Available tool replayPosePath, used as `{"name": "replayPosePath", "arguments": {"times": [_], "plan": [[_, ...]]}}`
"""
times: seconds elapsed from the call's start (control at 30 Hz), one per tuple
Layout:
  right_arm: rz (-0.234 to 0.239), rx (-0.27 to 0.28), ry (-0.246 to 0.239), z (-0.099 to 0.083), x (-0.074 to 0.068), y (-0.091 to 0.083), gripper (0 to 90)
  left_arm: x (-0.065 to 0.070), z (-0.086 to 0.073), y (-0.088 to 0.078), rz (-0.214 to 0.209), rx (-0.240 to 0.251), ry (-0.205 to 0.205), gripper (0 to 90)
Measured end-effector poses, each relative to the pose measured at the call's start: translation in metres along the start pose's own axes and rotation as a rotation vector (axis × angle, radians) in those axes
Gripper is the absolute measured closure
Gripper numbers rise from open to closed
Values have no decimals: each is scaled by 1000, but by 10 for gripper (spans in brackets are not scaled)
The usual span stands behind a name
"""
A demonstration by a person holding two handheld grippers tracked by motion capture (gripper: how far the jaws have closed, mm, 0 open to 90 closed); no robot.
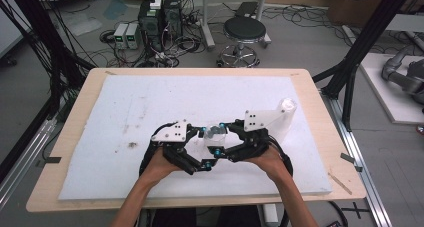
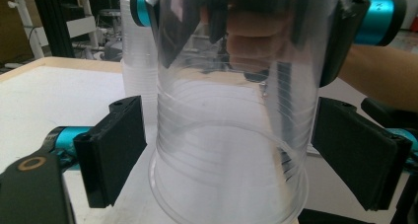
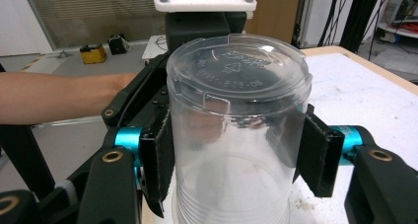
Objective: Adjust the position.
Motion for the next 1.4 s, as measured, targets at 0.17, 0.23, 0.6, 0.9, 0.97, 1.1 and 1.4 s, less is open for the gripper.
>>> {"name": "replayPosePath", "arguments": {"times": [0.17,0.23,0.6,0.9,0.97,1.1,1.4], "plan": [[7,9,1,1,-2,1,405,0,0,0,-12,3,0,180],[9,8,-5,1,-2,1,405,0,0,0,-11,2,1,188],[14,13,-3,1,-1,1,409,1,0,0,-9,21,8,290],[15,14,2,-2,1,3,290,1,-1,0,1,11,16,309],[11,1,14,-4,1,5,182,1,-2,-1,2,9,17,311],[9,-5,19,-5,1,6,163,1,-2,-1,2,7,15,312],[-11,-59,12,-9,1,1,149,-3,-8,-14,30,-124,56,315]]}}
Point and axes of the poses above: each handheld gripper's, and its own axes: y roughly forward along the jaws, z roughly out of its top, x roughly to its right, the point moved 8 cm from there along y, roughly forward along the jaws, and after that the axes turned 9 degrees about z, right-handed, at the moved point
